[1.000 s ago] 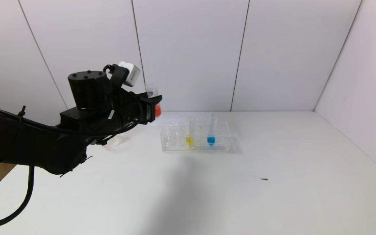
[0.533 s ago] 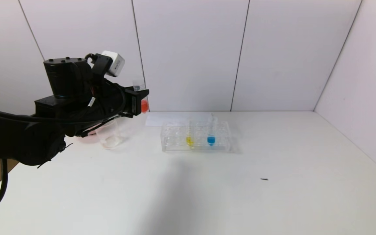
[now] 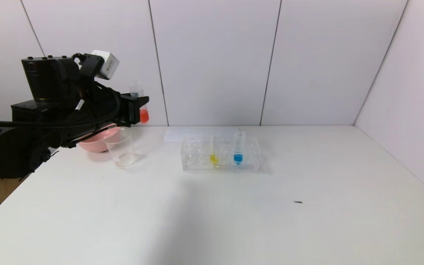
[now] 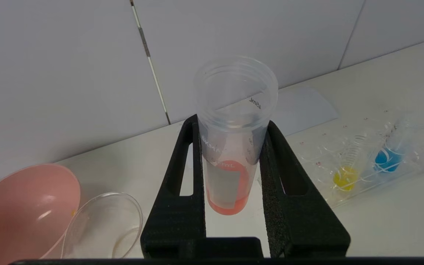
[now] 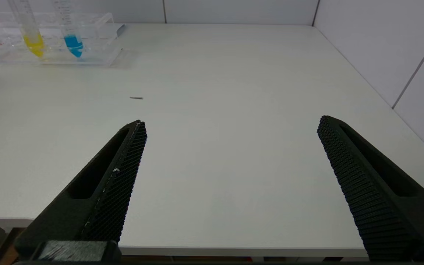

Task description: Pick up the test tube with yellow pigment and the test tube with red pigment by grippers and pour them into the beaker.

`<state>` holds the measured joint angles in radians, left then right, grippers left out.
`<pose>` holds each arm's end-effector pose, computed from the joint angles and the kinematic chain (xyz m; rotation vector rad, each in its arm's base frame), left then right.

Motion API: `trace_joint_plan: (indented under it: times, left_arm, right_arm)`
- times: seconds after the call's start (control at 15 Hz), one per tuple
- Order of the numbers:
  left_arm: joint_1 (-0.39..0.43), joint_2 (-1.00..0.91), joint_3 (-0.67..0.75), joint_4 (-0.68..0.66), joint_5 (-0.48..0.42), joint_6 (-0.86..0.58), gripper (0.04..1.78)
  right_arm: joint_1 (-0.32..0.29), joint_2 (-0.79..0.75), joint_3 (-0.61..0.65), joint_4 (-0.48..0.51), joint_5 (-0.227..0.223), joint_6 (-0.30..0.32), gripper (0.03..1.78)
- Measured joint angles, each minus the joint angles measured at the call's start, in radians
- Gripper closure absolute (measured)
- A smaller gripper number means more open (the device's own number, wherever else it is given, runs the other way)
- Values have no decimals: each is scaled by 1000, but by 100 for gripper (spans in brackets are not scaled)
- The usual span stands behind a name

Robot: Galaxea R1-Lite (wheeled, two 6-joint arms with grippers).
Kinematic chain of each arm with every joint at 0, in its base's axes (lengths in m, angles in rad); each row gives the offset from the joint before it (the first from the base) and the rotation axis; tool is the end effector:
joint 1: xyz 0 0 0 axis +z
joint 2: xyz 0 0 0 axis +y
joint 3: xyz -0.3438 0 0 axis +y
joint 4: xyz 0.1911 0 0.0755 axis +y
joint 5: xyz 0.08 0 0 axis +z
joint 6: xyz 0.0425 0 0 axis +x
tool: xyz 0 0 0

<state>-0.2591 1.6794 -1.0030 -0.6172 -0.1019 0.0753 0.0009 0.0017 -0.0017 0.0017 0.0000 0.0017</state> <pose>0.3426 -0.0953 0.2738 0.0791 0.0457 -0.3630 -0.0302 0.0000 0.0759 0.0017 0.0017 0.0009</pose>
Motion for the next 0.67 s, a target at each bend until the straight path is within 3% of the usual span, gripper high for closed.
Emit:
trace_joint_plan:
  times: [0.67]
  left_arm:
    - [165,-48,4,42,-66,-3,137]
  right_arm:
    - [0,0,0,0,0,0,11]
